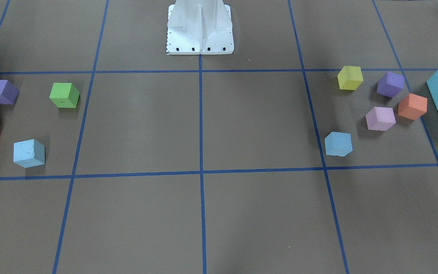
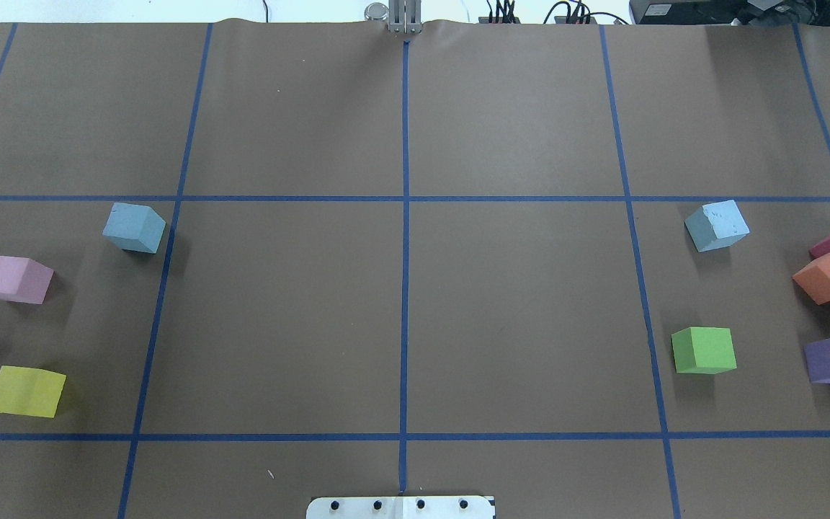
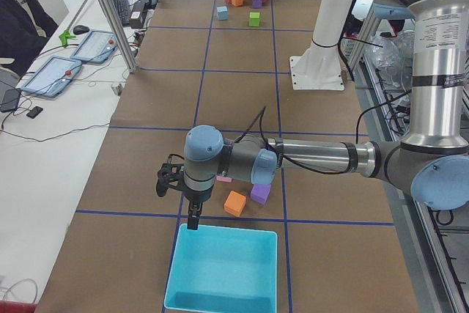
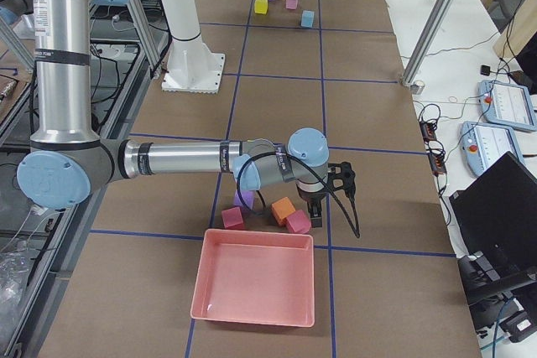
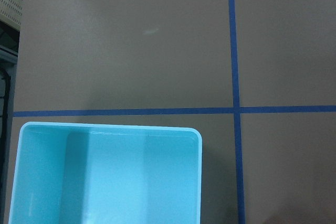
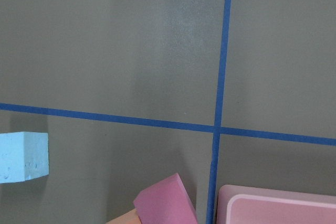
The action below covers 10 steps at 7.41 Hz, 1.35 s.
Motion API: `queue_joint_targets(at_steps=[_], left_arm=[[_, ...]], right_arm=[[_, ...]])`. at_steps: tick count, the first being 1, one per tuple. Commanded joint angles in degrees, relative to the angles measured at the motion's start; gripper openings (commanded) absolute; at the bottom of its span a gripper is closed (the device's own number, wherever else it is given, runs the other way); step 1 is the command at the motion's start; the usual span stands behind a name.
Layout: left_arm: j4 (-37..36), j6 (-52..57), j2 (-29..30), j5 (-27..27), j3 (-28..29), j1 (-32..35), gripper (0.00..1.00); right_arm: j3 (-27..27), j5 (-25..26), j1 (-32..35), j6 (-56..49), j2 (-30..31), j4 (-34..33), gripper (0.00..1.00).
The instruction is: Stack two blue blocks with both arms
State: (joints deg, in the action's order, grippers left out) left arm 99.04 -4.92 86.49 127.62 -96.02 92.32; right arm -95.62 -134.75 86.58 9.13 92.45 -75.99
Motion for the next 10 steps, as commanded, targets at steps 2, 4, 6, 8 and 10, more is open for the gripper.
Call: queue_joint_targets(at_steps=[2, 4, 6, 8, 10], left_arm=[[0.0, 0.0, 0.1, 0.0, 0.0, 0.0, 0.99], [-0.1, 0.0, 0.0, 0.0, 0.0, 0.0, 0.99], [0.0, -0.1, 0.0, 0.0, 0.0, 0.0, 0.99], [-0.1, -0.4, 0.1, 0.1, -0.1, 0.0, 0.99], [-0.1, -0.6, 0.2, 0.1, -0.2, 0.0, 0.99]], right_arm=[[0.4, -0.1, 0.0, 0.2, -0.2, 0.0, 1.00], [0.3, 0.1, -1.2, 0.9, -2.2, 3.2, 1.00], [0.9, 0.1, -5.9, 6.3, -5.0, 2.4, 1.00], [1.4, 0.3, -9.1, 10.1, -5.4, 5.2, 1.00], [1.7, 0.8, -15.8, 18.2, -10.0, 5.0, 1.00]])
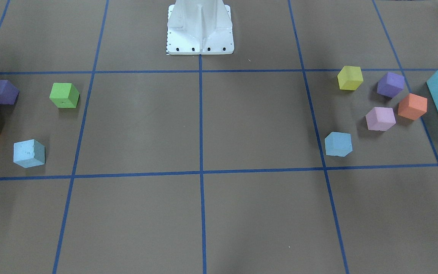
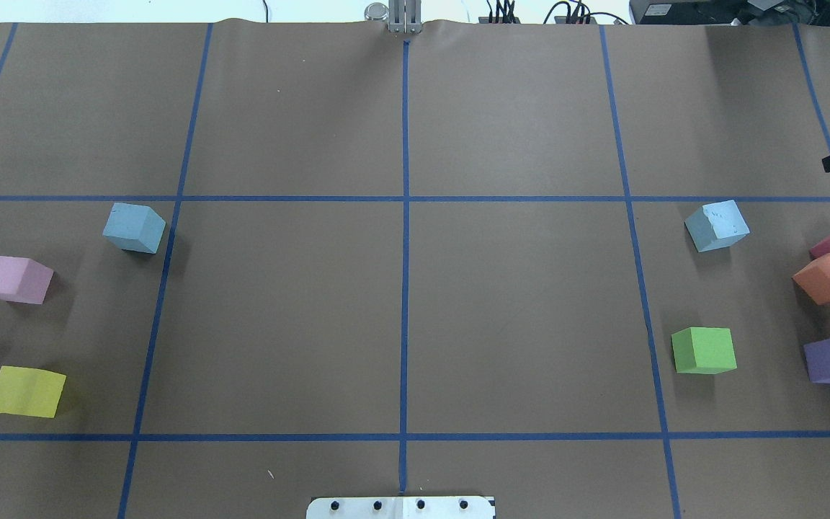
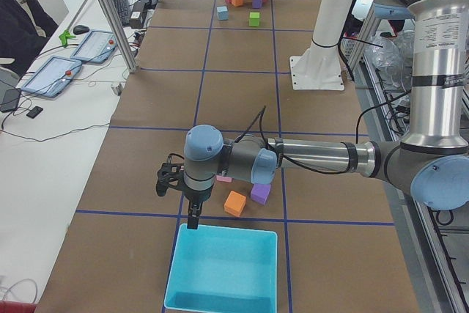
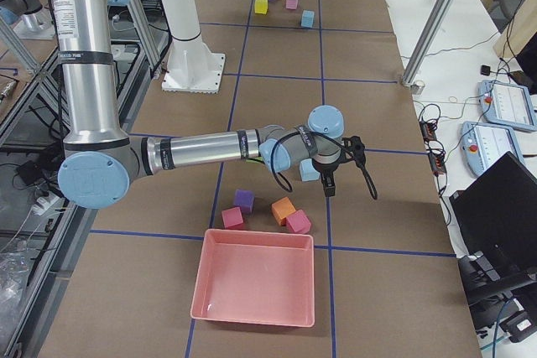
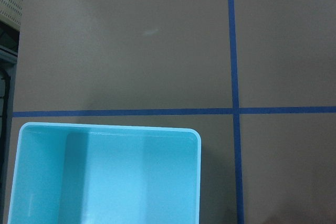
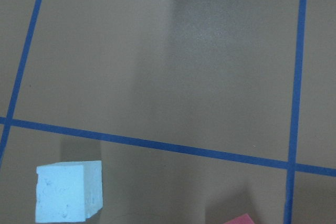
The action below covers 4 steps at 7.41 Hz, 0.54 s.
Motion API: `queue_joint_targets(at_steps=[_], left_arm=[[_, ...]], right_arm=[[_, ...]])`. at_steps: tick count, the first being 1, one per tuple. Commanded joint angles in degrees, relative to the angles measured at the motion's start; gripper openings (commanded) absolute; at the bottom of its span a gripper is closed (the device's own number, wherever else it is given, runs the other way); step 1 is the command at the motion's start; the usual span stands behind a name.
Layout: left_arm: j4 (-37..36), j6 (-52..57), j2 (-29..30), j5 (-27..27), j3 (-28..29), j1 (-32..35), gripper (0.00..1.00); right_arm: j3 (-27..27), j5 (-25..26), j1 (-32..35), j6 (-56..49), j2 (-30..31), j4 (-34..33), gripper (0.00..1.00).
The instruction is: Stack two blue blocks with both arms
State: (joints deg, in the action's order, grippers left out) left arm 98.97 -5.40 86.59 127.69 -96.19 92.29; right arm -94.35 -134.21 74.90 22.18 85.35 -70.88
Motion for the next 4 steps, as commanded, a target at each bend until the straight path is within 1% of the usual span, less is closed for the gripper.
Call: queue_joint_targets(at_steps=[1, 2, 3, 4], left_arm=[[0.0, -0.1, 0.1, 0.0, 0.0, 0.0, 0.99], [0.0, -0.1, 0.2, 0.0, 0.0, 0.0, 0.99], [0.0, -0.2, 0.2, 0.0, 0.0, 0.0, 0.99], [0.0, -0.3, 0.2, 0.1, 0.0, -0.1, 0.99]], right_arm=[[0.1, 1.7, -7.9, 7.8, -4.2, -0.1, 1.00], [0.4, 2.0, -10.2, 8.3, -4.4, -0.1, 1.00], [0.6, 5.2, -12.8, 8.8, -4.4, -0.1, 1.00], [1.8, 6.3, -13.9, 8.1, -4.6, 0.0, 1.00]])
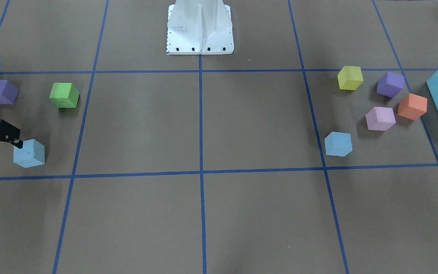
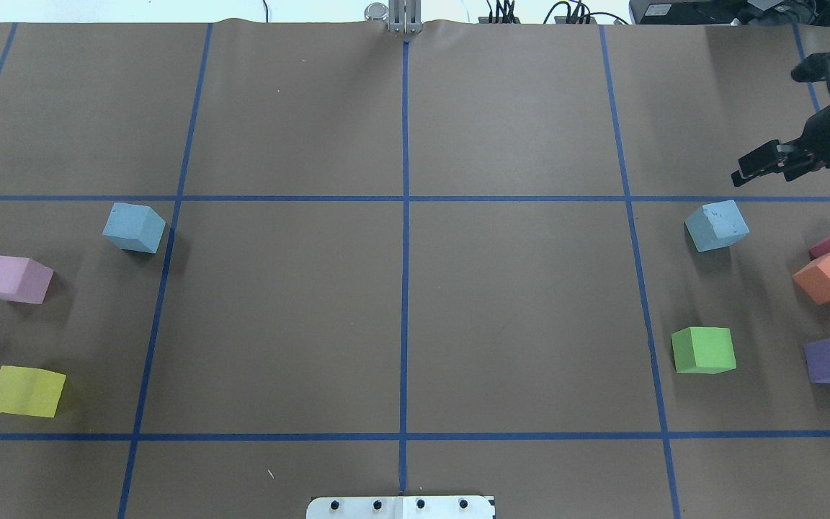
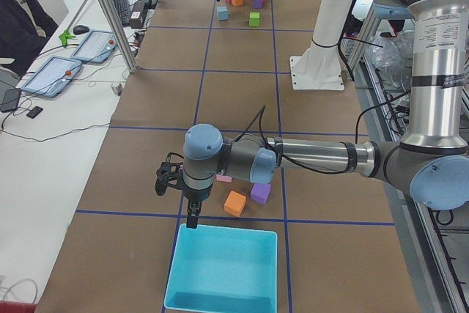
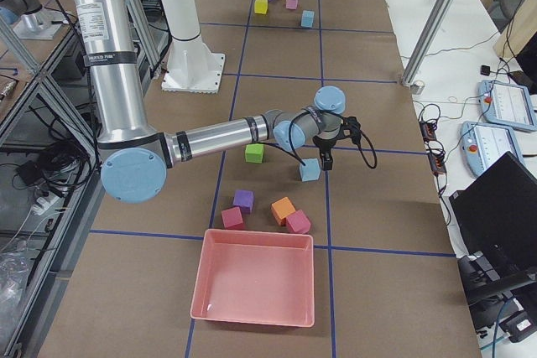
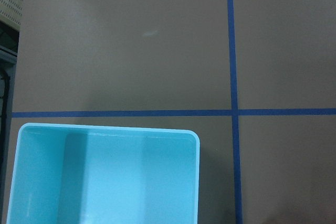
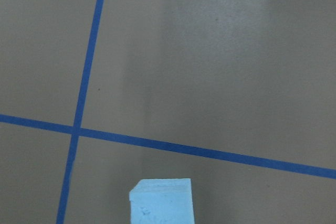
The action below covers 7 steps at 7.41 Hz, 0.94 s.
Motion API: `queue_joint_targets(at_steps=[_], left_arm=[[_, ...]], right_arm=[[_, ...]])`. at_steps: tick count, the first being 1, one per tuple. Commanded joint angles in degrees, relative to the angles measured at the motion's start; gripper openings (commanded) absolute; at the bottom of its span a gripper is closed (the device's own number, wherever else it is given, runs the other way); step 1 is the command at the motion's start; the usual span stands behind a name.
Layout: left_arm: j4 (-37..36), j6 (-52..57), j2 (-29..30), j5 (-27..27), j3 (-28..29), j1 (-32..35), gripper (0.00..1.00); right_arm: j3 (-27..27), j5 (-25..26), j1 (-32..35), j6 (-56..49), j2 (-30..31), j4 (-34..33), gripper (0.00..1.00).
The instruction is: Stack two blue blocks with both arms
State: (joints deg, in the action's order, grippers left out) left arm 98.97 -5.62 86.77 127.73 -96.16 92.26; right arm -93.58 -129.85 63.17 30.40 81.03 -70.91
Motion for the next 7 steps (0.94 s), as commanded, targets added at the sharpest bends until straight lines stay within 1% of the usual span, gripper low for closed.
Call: queue_joint_targets(at_steps=[1, 3, 5, 7], left_arm=[[0.0, -0.2, 0.1, 0.0, 0.0, -0.1, 0.99], [0.0, -0.2, 0.2, 0.0, 0.2, -0.1, 0.99], [0.0, -0.2, 0.3, 0.0, 0.3, -0.2, 0.99], [0.0, -0.2, 0.3, 0.0, 0.3, -0.2, 0.99]], right_arm=[[2.7, 2.2, -2.6, -0.8, -0.7, 0.4, 1.00], [4.6, 3.7, -3.1, -1.0, -3.1, 0.1, 1.00], [6.7, 4.6, -4.1, -1.6, -3.5, 0.6, 1.00], [7.0, 5.4, -4.8, -3.7, -2.8, 0.9, 1.00]])
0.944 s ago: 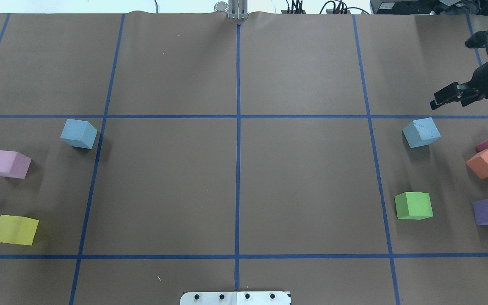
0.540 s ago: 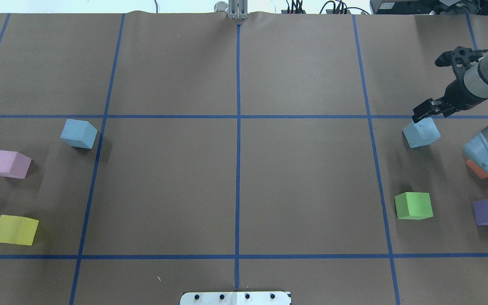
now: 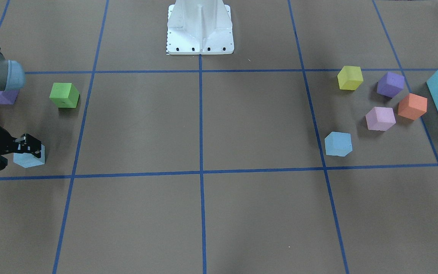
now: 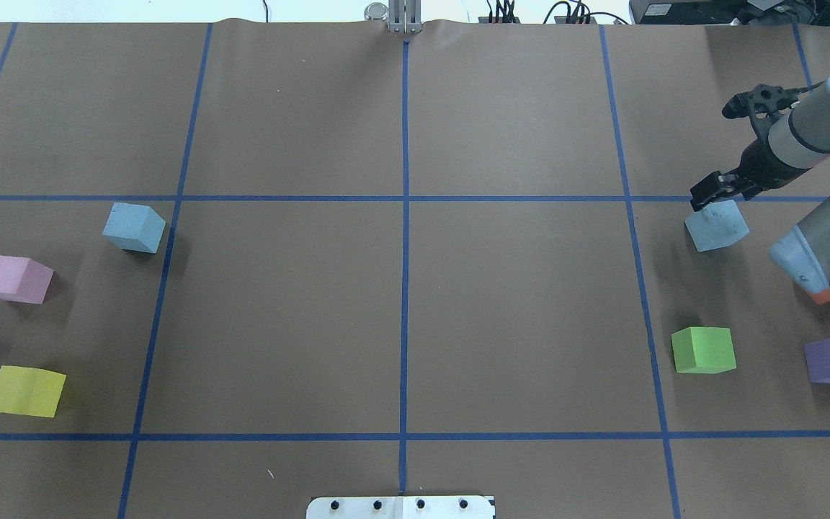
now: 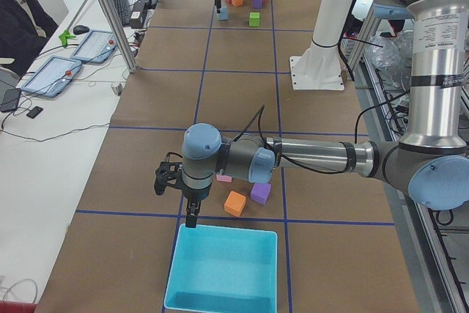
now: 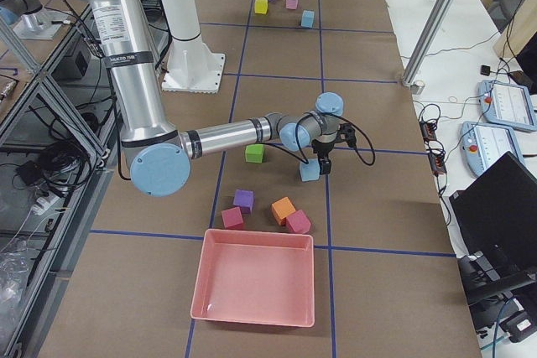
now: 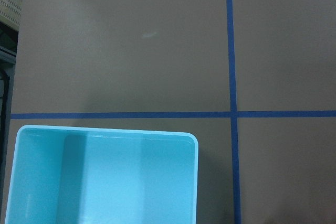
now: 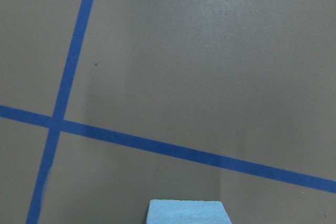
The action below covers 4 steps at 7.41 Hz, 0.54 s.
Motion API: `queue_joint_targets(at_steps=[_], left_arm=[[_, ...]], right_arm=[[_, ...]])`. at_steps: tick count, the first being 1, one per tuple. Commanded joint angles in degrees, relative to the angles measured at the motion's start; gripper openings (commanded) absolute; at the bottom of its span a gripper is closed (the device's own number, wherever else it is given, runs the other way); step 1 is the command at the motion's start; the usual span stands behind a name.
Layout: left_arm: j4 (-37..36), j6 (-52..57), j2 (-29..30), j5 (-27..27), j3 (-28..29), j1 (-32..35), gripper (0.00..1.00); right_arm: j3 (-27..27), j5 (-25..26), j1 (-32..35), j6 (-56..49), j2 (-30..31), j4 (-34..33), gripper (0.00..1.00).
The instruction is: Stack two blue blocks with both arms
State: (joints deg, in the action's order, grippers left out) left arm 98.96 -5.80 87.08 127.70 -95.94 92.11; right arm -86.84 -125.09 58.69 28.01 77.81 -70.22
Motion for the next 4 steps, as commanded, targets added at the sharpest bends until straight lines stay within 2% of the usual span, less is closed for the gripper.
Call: queue_joint_targets(at_steps=[1, 4], left_arm=[[0.0, 0.0, 0.0, 0.0, 0.1, 0.0, 0.99], [-0.7, -0.2, 1.3, -0.1, 0.4, -0.2, 0.99]], right_arm=[[0.3, 1.0, -0.3, -1.3, 0.7, 0.2, 1.00], [0.1, 1.1, -0.7, -1.1, 1.2, 0.2, 1.00]])
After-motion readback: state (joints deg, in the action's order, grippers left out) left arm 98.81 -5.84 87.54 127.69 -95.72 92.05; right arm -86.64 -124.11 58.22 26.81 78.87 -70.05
